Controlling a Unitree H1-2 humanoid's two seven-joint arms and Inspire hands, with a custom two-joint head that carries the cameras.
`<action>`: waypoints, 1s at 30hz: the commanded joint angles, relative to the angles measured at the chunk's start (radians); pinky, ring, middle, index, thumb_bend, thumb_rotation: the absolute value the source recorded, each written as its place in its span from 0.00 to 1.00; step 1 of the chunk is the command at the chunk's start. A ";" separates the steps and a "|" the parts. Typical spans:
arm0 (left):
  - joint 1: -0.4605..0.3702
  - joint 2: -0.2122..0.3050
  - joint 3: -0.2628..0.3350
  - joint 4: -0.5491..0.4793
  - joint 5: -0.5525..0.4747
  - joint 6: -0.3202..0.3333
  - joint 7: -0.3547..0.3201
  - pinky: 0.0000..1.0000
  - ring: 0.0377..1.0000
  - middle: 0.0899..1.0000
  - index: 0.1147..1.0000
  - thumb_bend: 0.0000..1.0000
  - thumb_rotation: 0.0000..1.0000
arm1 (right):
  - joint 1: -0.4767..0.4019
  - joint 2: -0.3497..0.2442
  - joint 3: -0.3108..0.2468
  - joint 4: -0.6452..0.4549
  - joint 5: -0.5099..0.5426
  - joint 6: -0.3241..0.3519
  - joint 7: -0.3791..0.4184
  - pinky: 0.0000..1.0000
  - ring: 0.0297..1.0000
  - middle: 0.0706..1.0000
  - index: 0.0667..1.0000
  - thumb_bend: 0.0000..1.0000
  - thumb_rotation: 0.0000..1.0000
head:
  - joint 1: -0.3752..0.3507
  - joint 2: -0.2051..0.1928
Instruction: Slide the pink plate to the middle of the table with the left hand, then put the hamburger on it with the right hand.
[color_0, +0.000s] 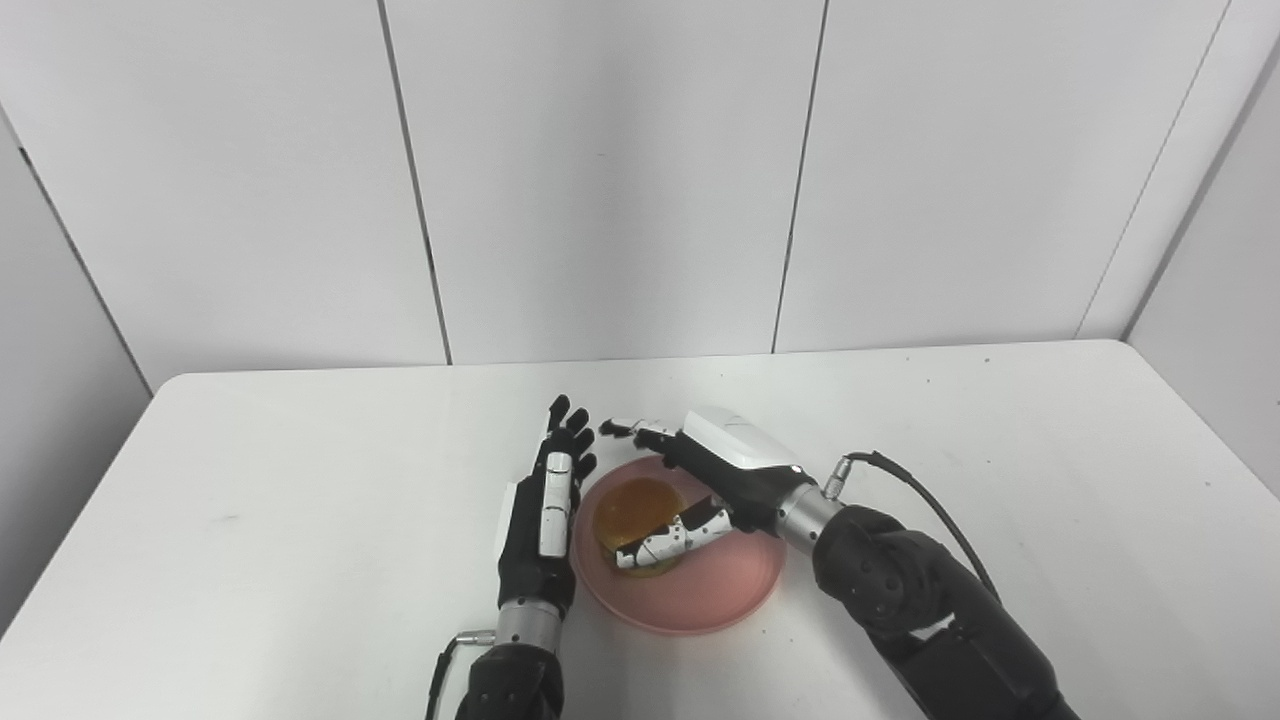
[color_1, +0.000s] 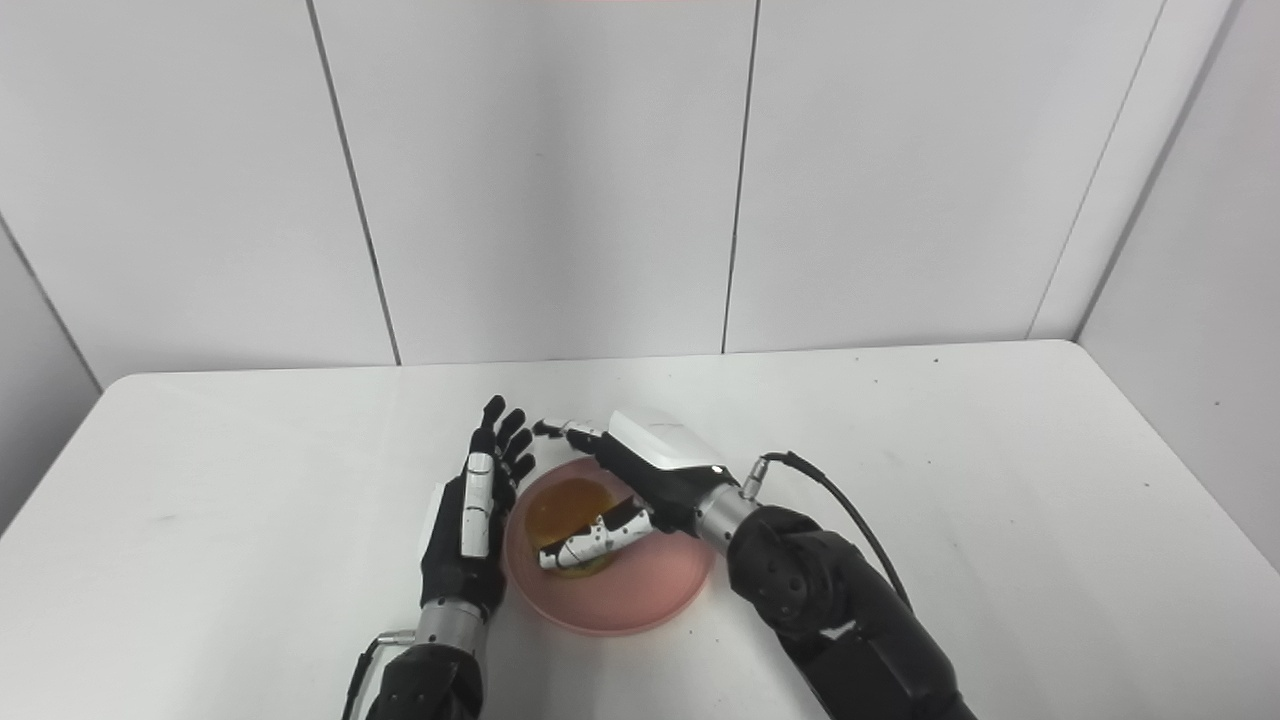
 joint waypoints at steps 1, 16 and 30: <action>0.064 0.002 0.002 0.048 -0.004 -0.003 -0.011 0.93 0.95 0.95 0.95 0.69 1.00 | -0.011 -0.022 -0.030 -0.053 0.027 -0.036 -0.003 0.84 0.93 0.93 0.87 0.71 0.51 | 0.000 0.002; 0.087 0.024 0.007 0.020 0.016 -0.011 0.006 0.97 0.95 0.95 0.96 0.71 1.00 | 0.124 0.105 -0.241 0.061 0.259 -0.244 -0.224 0.88 0.99 1.00 1.00 0.67 0.65 | -0.026 -0.002; 0.093 0.031 0.012 0.011 0.022 -0.033 0.021 1.00 0.97 0.96 0.98 0.72 1.00 | 0.123 0.253 -0.397 0.264 0.542 -0.382 -0.316 1.00 1.00 1.00 1.00 0.63 0.85 | -0.079 0.001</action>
